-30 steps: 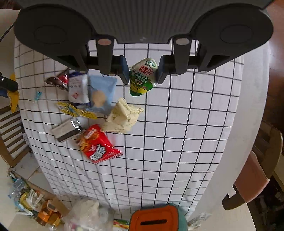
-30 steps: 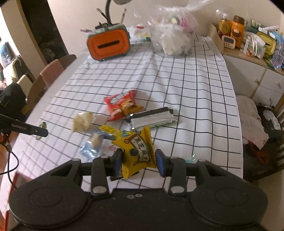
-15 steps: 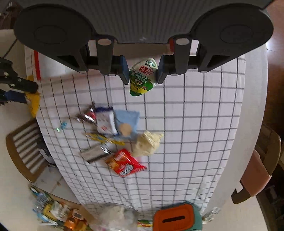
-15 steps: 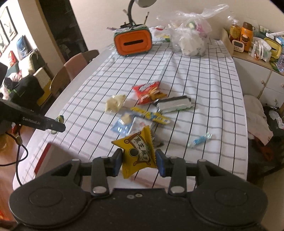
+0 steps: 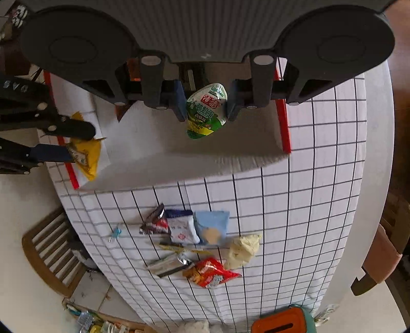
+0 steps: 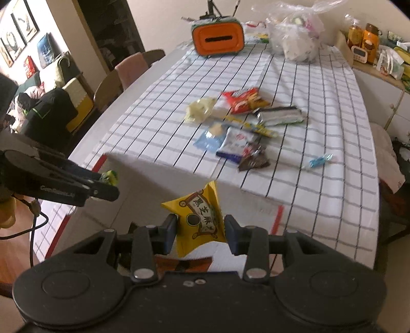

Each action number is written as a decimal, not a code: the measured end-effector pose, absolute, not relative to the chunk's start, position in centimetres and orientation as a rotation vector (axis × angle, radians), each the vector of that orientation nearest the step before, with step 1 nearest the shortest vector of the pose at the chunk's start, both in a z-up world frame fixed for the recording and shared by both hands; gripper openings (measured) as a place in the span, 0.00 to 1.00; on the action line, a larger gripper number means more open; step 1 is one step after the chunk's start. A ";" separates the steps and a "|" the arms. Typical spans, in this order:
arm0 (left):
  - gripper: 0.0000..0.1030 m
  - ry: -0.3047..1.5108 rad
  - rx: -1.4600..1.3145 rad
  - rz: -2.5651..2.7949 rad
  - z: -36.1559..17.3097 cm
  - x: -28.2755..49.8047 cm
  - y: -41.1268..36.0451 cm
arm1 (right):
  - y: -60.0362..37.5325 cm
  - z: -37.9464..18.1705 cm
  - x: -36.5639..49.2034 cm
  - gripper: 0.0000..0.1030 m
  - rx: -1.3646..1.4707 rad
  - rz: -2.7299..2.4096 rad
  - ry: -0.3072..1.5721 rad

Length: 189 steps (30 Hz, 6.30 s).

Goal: Organize snacks
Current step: 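Carry the yogurt bottle and yellow packet with both tools into the white box, then open both tools to release the snacks in the box and withdraw, then grasp the brown chocolate packet with the right tool while the left tool grasps the blue wrapped candy, then carry the chocolate packet and blue candy with both tools over the white box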

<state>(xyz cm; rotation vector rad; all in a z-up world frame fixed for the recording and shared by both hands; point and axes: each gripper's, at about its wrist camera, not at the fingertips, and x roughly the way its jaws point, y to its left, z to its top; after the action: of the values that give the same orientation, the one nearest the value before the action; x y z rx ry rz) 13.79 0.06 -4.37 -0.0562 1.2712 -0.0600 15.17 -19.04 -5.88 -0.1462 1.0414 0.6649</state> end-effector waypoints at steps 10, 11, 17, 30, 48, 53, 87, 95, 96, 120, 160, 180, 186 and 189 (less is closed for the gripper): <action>0.32 1.332 0.007 -0.047 -7.4 14.2 -3.2 | -17.0 -9.5 13.6 0.38 -0.196 0.647 1.101; 0.32 1.345 0.002 -0.043 -7.8 14.5 -3.3 | -16.9 -9.8 13.7 0.38 -0.197 0.643 1.107; 0.32 1.428 -0.012 -0.015 -10.0 16.3 -3.5 | -16.1 -11.6 14.9 0.38 -0.207 0.621 1.156; 0.32 1.525 0.002 0.049 -14.0 18.4 -2.9 | -14.8 -14.0 16.4 0.38 -0.262 0.587 1.219; 0.44 1.490 0.027 0.015 -13.8 18.4 -2.7 | -15.6 -13.2 16.5 0.38 -0.202 0.591 1.210; 0.53 1.443 0.029 -0.001 -11.6 17.6 -2.6 | -16.3 -11.9 15.9 0.39 -0.171 0.599 1.188; 0.78 1.062 0.003 -0.117 -0.9 21.6 -4.0 | -24.9 -3.6 19.8 0.92 -0.055 0.539 0.944; 0.78 1.105 -0.029 -0.082 -1.5 25.1 -2.9 | -23.5 -5.6 24.9 0.92 -0.045 0.561 0.990; 0.78 1.111 -0.039 -0.075 -1.7 25.4 -2.7 | -23.0 -6.1 25.6 0.92 -0.046 0.572 0.998; 0.78 1.265 -0.100 -0.024 -4.7 29.6 -0.3 | -15.0 -16.8 34.4 0.59 -0.171 0.669 1.251; 0.69 1.307 0.320 -0.386 -11.2 40.6 -21.4 | -34.8 -13.9 29.9 0.29 0.190 0.405 1.175; 0.12 1.359 0.286 -0.387 -16.4 41.3 -22.0 | -36.1 -16.1 29.9 0.29 0.221 0.388 1.181; 0.12 1.343 0.256 -0.345 -15.7 41.2 -20.6 | -35.9 -15.7 29.9 0.29 0.214 0.380 1.173; 0.12 1.322 0.228 -0.329 -14.3 41.1 -19.5 | -35.8 -14.9 29.7 0.29 0.214 0.380 1.160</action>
<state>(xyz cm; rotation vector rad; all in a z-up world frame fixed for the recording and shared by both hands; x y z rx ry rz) 41.11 -19.52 -14.34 0.2279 1.3215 -0.3285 29.67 -35.79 -14.94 0.2140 1.1603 0.3803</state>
